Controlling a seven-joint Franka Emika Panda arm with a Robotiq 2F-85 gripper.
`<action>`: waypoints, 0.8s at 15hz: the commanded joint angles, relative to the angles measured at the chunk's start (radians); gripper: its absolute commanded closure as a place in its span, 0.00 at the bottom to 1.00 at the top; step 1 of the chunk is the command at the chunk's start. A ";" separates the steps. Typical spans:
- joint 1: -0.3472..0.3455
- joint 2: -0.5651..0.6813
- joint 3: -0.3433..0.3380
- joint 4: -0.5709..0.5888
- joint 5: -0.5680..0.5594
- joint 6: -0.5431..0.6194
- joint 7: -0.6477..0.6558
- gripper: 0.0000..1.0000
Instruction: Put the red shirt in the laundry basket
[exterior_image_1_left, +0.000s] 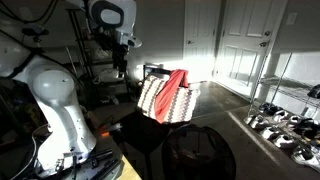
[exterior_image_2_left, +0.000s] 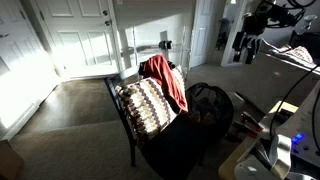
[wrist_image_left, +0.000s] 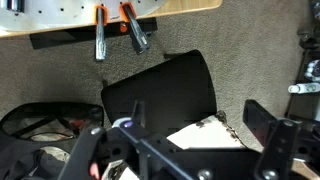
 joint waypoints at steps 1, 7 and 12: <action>-0.018 0.001 0.016 0.002 0.010 -0.005 -0.010 0.00; -0.018 0.001 0.016 0.002 0.010 -0.005 -0.010 0.00; -0.008 0.013 0.043 -0.007 0.022 0.040 0.006 0.00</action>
